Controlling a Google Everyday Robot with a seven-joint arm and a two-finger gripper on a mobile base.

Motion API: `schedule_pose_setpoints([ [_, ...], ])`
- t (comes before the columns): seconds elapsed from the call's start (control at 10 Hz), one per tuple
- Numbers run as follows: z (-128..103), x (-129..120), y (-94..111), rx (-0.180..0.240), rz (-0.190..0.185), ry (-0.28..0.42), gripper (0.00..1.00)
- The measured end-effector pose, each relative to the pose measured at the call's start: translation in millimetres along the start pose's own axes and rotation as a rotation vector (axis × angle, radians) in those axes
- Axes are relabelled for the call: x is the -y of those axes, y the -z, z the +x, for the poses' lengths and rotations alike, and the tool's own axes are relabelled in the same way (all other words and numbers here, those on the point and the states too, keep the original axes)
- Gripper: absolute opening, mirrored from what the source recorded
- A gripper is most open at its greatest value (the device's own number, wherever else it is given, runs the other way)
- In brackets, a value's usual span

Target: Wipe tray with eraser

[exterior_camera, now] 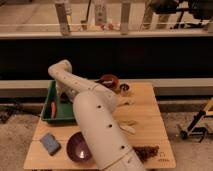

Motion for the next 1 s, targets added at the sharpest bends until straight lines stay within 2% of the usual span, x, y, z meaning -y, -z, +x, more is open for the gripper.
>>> schedule_pose_setpoints([
  [0.3, -25.2, 8.8, 5.0, 0.028, 0.001, 0.021, 0.0],
  [0.6, -64.4, 5.7, 9.1, 0.042, -0.011, 0.018, 0.0],
  [0.8, -91.6, -5.2, 12.5, 0.047, -0.012, 0.003, 0.0],
  [1.0, -103.5, -15.9, 15.0, 0.047, -0.005, -0.018, 0.0],
])
